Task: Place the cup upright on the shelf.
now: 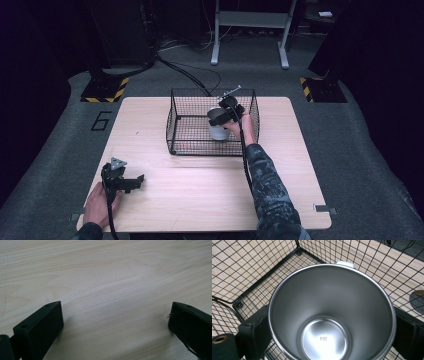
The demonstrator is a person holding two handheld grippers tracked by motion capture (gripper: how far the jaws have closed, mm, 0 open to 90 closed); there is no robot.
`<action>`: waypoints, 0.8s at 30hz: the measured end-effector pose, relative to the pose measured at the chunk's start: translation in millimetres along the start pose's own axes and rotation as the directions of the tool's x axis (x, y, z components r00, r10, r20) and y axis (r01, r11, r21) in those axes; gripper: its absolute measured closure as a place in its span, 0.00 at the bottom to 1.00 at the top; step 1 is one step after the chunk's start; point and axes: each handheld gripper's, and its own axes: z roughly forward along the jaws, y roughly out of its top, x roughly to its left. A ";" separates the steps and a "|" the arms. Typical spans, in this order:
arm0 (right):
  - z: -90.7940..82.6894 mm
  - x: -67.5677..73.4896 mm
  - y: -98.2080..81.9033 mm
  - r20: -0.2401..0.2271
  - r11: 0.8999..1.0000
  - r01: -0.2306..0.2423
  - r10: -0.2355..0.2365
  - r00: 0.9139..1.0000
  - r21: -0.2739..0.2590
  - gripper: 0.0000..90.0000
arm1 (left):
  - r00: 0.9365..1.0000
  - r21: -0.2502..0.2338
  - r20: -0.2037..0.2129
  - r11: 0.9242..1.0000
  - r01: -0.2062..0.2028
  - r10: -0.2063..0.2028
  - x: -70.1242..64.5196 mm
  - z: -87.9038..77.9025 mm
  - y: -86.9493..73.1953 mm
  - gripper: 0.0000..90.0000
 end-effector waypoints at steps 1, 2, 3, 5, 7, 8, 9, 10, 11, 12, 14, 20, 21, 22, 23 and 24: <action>1.4 -0.8 0.1 -0.003 1.000 0.005 -0.005 1.000 0.005 0.07 | 1.000 0.000 0.000 1.000 0.000 0.000 0.0 0.0 0.0 0.00; 2.0 -1.1 0.2 -0.002 1.000 0.004 -0.004 1.000 0.008 0.07 | 1.000 0.000 0.000 1.000 0.000 0.000 0.0 0.0 0.0 0.00; 2.8 -1.5 0.3 -0.004 1.000 0.007 -0.006 1.000 0.009 0.07 | 1.000 0.000 0.000 1.000 0.000 0.000 0.0 0.0 0.0 0.00; 4.5 -1.4 0.8 -0.005 1.000 -0.003 0.003 1.000 0.017 0.07 | 1.000 0.000 0.000 1.000 0.000 0.000 0.0 0.0 0.0 0.00; 6.2 -1.5 1.1 -0.008 1.000 -0.003 0.003 1.000 0.021 0.07 | 1.000 0.000 0.000 1.000 0.000 0.000 0.0 0.0 0.0 0.00; 6.8 -1.0 1.4 -0.007 1.000 -0.011 0.011 1.000 0.024 0.07 | 1.000 0.000 0.000 1.000 0.000 0.000 0.0 0.0 0.0 0.00; 7.4 -0.8 1.6 -0.006 1.000 -0.014 0.014 1.000 0.024 0.07 | 1.000 0.000 0.000 1.000 0.000 0.000 0.0 0.0 0.0 0.00; 8.2 -0.9 1.8 -0.007 1.000 -0.013 0.013 1.000 0.028 0.07 | 1.000 0.000 0.000 1.000 0.000 0.000 0.0 0.0 0.0 0.00; 8.8 -0.5 1.9 -0.008 0.999 -0.021 0.022 1.000 0.027 0.07 | 1.000 0.000 0.000 1.000 0.000 0.000 0.0 0.0 0.0 0.00; 9.5 -0.5 1.9 -0.008 0.999 -0.020 0.021 1.000 0.031 0.07 | 1.000 0.000 0.000 1.000 0.000 0.000 0.0 0.0 0.0 0.00; 10.3 -1.3 1.7 -0.011 0.999 -0.010 0.011 1.000 0.037 0.07 | 1.000 0.000 0.000 1.000 0.000 0.000 0.0 0.0 0.0 0.00; 8.1 -4.8 0.3 -0.018 0.998 -0.023 0.025 1.000 0.066 0.07 | 1.000 0.000 0.000 1.000 0.000 0.000 0.0 0.0 0.0 0.00; 7.3 -5.4 -0.1 -0.021 0.997 -0.023 0.024 0.999 0.069 0.07 | 1.000 0.000 0.000 1.000 -0.001 0.001 0.0 0.0 0.0 0.00; 6.8 -5.5 -1.2 -0.023 0.997 -0.030 0.032 0.999 0.075 0.07 | 1.000 0.000 0.000 1.000 0.000 0.000 0.0 0.0 0.0 0.00; 6.6 -6.0 -2.0 -0.025 0.997 -0.024 0.026 0.999 0.073 0.07 | 1.000 0.000 0.000 1.000 0.000 0.000 0.0 0.0 0.0 0.00; 5.6 -6.0 -3.1 -0.022 0.997 -0.025 0.027 0.999 0.072 0.07 | 1.000 0.000 0.000 1.000 0.000 0.000 0.0 0.0 0.0 0.00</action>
